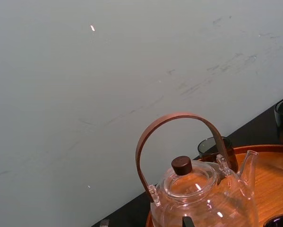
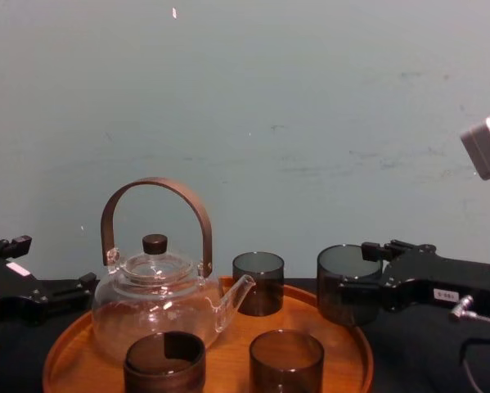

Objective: Pick up the glass from the table and place it on the tray.

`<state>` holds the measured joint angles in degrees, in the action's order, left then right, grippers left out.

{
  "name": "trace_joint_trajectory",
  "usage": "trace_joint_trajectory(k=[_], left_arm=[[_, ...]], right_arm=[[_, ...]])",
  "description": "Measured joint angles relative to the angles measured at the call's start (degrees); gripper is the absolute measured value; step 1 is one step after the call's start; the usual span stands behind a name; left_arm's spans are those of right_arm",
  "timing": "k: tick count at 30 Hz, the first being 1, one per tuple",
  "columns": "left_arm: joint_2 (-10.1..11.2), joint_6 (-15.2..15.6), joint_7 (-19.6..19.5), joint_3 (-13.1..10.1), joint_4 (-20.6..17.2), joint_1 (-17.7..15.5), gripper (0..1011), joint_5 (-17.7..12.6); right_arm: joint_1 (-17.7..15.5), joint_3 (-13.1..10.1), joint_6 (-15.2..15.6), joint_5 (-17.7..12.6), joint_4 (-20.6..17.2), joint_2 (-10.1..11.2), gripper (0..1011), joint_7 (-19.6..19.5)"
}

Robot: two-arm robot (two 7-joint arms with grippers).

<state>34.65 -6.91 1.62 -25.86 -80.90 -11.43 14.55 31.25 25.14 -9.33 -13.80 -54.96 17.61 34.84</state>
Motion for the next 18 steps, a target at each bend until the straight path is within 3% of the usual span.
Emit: trace_joint_trajectory(k=[18], left_arm=[[0.00,0.00,0.00,0.00,0.00,0.00,1001,0.00]], right_arm=[[4.33,1.07,-3.28,-0.45,7.63,-2.35,900,2.74]])
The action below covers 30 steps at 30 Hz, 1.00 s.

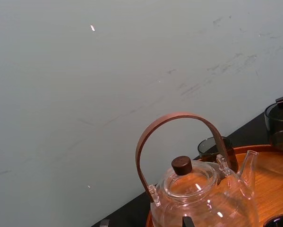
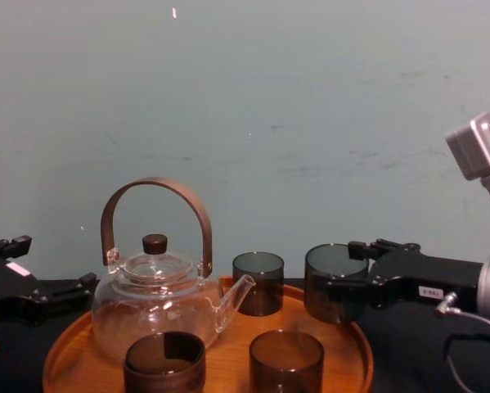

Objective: Pick up the glass from the table and place it on the tray.

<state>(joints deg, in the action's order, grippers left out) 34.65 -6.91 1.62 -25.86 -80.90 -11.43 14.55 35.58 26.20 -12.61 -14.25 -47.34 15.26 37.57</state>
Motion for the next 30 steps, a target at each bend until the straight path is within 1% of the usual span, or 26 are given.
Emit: trace_joint_trajectory(k=[4,11,22,30], left_arm=[[0.00,0.00,0.00,0.00,0.00,0.00,1001,0.00],[0.00,0.00,0.00,0.00,0.00,0.00,1001,0.00],[0.00,0.00,0.00,0.00,0.00,0.00,1001,0.00],[0.00,0.00,0.00,0.00,0.00,0.00,1001,0.00]], right_arm=[[0.87,0.26,-0.83,0.01,1.67,-0.66,900,0.59],[2.70,0.56,-2.52,0.04,5.66,-2.30,900,1.71],[3.50,0.54,-3.26,0.08,8.45,-3.36,900,2.68],[3.76,0.51,-3.31,0.05,9.72,-3.94,900,3.32]])
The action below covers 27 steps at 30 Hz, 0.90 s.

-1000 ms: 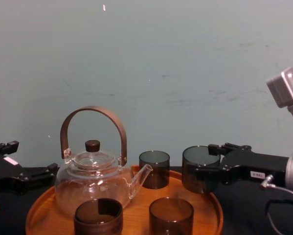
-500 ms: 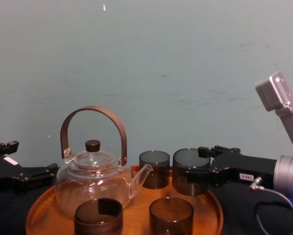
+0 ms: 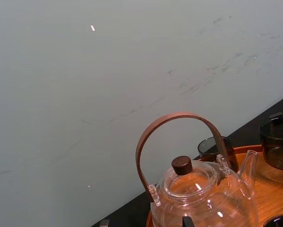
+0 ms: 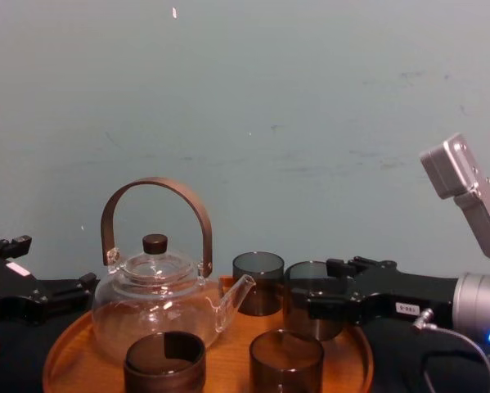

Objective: Pick up the glass from the table and place it on the tray.

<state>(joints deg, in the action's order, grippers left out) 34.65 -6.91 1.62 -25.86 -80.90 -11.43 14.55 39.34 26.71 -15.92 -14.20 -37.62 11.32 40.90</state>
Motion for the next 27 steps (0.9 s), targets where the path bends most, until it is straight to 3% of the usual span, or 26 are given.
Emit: trace_joint_trajectory(k=[27], left_arm=[[0.00,0.00,0.00,0.00,0.00,0.00,1001,0.00]], right_arm=[[-0.17,0.07,0.77,0.85,0.50,-0.24,900,-0.70]])
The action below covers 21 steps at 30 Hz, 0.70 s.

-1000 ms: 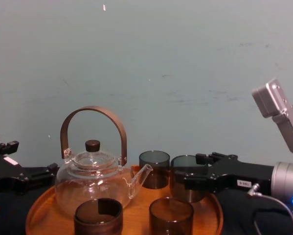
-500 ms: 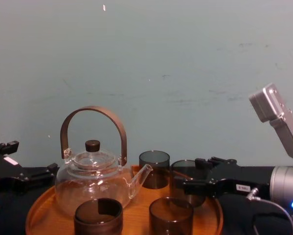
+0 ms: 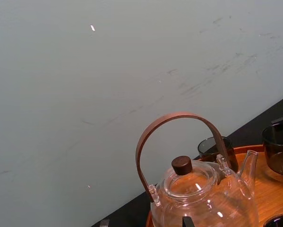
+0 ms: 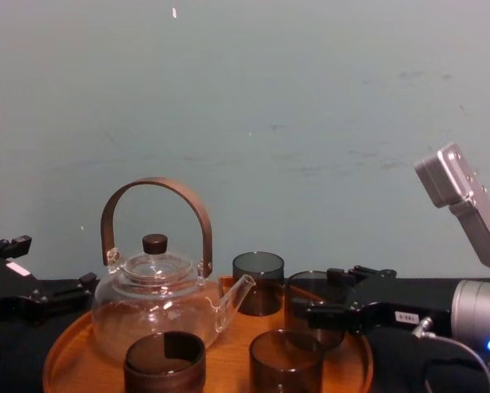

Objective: Pick up the glass from the table and place it on the tray.

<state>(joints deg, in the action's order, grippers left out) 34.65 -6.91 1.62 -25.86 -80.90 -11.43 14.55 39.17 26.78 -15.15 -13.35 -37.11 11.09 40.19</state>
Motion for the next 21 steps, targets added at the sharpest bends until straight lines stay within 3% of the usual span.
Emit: trace_joint_trajectory(k=[3,8,21], left_arm=[[0.00,0.00,0.00,0.00,0.00,0.00,1001,0.00],[0.00,0.00,0.00,0.00,0.00,0.00,1001,0.00],[0.00,0.00,0.00,0.00,0.00,0.00,1001,0.00]], right_arm=[[-0.01,0.00,0.00,-0.01,-0.01,0.01,900,0.00],[-0.03,0.00,-0.02,-0.04,-0.04,0.03,1002,0.00],[-0.76,-0.46,0.35,-0.43,-1.22,0.44,1002,-0.13]])
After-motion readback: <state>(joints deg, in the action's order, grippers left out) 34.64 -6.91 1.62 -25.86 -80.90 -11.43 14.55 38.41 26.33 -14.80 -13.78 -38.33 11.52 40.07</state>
